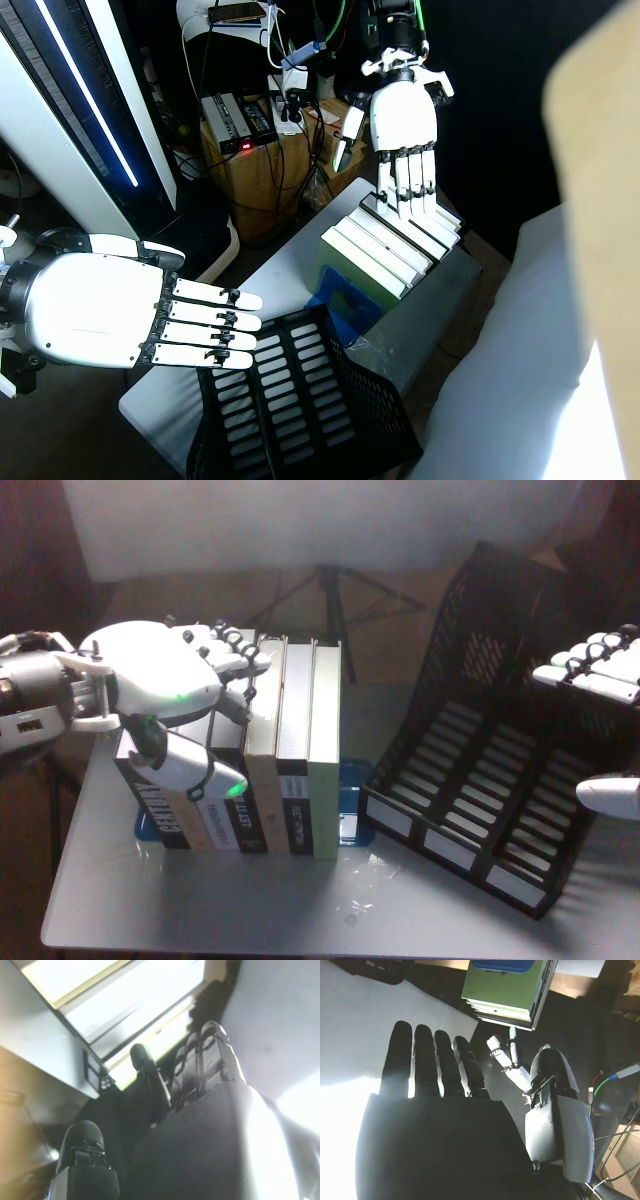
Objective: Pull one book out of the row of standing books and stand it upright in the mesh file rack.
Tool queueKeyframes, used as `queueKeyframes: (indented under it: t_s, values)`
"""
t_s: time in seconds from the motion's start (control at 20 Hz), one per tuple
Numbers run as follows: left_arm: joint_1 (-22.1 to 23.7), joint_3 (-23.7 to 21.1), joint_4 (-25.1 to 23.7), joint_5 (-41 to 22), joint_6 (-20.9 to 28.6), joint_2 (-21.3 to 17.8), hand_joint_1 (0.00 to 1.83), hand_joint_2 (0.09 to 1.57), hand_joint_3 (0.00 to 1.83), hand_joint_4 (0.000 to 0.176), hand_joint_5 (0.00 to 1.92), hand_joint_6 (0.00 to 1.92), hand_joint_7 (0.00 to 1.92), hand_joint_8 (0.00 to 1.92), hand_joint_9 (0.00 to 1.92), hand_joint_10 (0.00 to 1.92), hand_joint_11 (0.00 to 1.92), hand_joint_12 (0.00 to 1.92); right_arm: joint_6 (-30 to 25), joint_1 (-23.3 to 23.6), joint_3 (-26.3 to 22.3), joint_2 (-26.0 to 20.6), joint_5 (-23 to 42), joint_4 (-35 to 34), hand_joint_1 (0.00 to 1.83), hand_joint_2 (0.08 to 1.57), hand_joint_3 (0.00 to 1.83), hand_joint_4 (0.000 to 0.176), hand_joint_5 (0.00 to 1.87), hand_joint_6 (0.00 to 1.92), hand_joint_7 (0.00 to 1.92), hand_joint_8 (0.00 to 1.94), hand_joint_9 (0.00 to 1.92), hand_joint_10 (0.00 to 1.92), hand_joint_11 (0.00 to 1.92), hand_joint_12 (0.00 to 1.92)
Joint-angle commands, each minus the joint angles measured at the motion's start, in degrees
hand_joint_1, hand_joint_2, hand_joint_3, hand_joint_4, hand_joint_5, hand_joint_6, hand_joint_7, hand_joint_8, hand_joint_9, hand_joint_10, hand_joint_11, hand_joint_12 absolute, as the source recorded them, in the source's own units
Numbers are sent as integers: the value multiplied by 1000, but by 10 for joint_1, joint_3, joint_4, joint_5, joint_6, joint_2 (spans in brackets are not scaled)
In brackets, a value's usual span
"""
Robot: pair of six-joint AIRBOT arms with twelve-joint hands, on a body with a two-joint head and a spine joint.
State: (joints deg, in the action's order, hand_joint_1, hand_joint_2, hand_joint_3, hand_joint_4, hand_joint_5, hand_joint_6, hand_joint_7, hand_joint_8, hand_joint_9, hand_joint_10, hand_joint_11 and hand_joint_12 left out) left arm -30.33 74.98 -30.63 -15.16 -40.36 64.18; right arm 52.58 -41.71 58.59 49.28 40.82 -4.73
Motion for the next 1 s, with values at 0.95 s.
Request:
queueKeyframes:
  t_s: [0.95]
  values:
    - [-6,-14,-61,-18,14,4,93,1138,0,4,651,46,0,0,0,0,0,0,-5,-9,5,-4,66,-13,234,1266,13,0,0,0,0,0,0,0,0,0]
